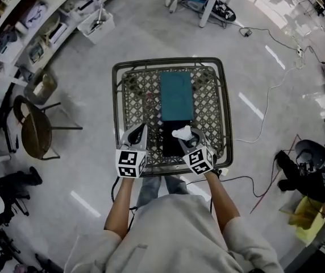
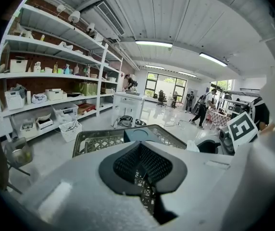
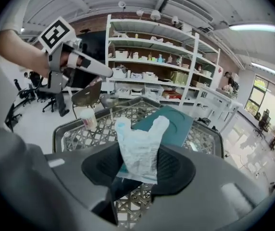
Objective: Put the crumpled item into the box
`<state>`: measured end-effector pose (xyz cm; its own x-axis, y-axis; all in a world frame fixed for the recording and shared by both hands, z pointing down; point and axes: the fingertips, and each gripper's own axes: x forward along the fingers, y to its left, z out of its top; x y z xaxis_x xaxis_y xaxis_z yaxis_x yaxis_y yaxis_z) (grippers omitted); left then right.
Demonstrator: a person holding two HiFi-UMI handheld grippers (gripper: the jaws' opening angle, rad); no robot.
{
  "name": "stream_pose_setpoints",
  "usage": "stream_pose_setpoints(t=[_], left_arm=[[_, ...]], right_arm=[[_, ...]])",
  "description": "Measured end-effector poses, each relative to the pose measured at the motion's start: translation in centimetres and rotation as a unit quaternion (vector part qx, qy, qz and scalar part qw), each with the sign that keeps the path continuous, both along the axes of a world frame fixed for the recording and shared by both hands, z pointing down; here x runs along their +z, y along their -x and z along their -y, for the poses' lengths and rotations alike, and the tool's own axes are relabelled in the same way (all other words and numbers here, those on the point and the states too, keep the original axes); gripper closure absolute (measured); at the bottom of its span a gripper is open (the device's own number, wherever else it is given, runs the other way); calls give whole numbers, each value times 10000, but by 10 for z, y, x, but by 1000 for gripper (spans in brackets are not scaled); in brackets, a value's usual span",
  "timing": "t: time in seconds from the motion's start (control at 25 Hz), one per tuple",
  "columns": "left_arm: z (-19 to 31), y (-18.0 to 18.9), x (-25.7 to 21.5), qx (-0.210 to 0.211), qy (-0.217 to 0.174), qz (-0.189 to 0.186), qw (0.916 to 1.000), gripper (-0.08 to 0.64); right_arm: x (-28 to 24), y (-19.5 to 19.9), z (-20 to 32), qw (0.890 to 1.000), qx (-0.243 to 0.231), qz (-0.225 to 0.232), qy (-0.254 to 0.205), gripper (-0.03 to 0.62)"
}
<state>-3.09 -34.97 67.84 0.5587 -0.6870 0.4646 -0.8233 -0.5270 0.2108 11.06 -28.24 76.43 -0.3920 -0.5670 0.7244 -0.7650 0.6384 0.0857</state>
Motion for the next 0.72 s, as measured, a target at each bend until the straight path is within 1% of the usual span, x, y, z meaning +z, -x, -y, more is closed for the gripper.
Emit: stream_pose_setpoints(t=[0.12,0.28,0.44,0.56,0.64,0.72], left_arm=[[-1,1,1,-9,15,-5,10000,554],[-2,1,2,-34,-3,-15,10000,554],[-2,3,1,-70,14,-39,10000,554],[-3,4,2,-76,19,-68,9999,554],[-4,2,4,-72,11,-78,9999,554],[-6,0,6,-73,17,-84,9999,554]], right_arm=[[12,8,-4,9973,-587,-451,26,413],[28,13,-8,9887,-1182,-922,47,413],[44,20,-13,9782,-1645,-1254,178,413],[56,23,-16,9680,-1985,-1508,290,411],[65,24,-17,9628,-2138,-1616,348,411],[73,25,-16,9598,-2219,-1664,426,411]])
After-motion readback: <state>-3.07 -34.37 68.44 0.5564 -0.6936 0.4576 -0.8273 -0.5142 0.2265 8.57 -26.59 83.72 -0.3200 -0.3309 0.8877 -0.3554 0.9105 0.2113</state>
